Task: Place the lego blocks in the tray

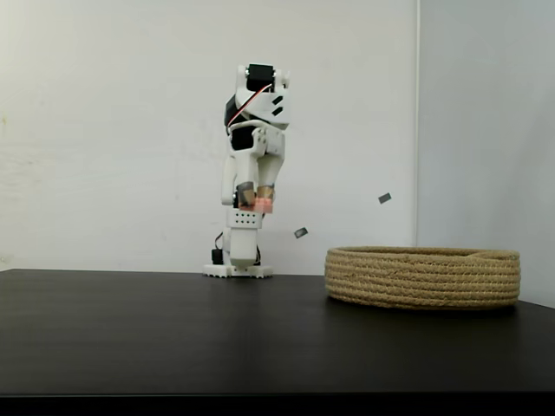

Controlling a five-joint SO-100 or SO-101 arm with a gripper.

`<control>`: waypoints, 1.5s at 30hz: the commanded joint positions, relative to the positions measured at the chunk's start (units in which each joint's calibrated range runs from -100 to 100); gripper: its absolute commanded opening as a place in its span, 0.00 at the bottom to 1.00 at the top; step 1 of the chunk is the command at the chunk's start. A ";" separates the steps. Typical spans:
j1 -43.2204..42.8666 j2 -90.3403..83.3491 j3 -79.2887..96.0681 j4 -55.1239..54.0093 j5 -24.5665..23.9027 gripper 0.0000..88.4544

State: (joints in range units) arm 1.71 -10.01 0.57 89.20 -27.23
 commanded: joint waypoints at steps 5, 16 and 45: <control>-14.82 -13.29 -1.17 -9.28 -3.66 0.00; -29.08 -11.92 8.41 -35.26 -1.86 0.18; -0.23 -55.08 54.56 -38.51 20.46 0.00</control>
State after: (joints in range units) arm -4.40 -56.57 51.13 52.90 -9.69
